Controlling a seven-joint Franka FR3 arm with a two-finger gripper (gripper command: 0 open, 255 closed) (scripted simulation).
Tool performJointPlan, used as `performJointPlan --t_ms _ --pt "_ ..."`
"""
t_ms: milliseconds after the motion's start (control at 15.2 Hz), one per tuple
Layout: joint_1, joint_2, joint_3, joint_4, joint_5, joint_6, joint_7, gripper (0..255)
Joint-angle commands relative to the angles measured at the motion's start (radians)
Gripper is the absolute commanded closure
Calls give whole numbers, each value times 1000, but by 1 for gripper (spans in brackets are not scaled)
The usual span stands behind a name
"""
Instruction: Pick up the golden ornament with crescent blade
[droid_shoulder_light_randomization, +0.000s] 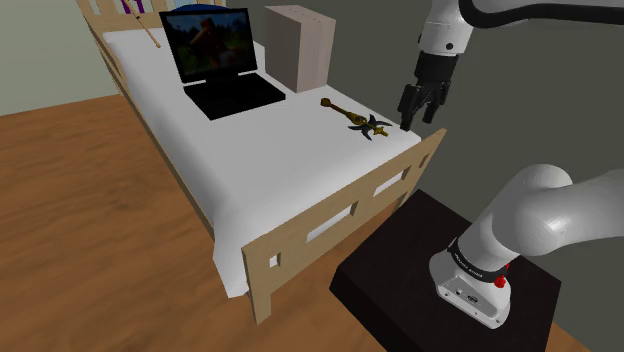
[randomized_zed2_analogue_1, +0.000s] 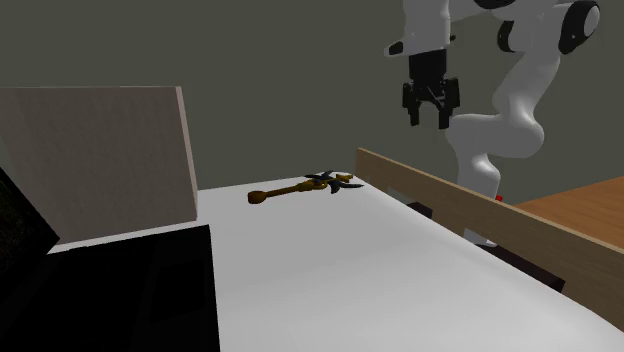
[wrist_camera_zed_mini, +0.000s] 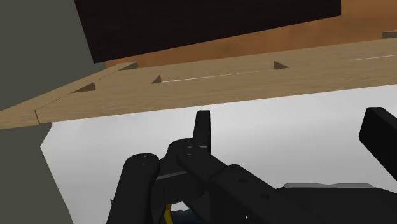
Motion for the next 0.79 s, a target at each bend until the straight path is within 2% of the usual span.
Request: performJointPlan --t_ms 0,396,726 --pt "0 0 0 0 0 0 0 0" --pt "-15 191 -69 57 -25 162 -100 0" --pt "-19 364 -120 143 -20 271 -183 0"
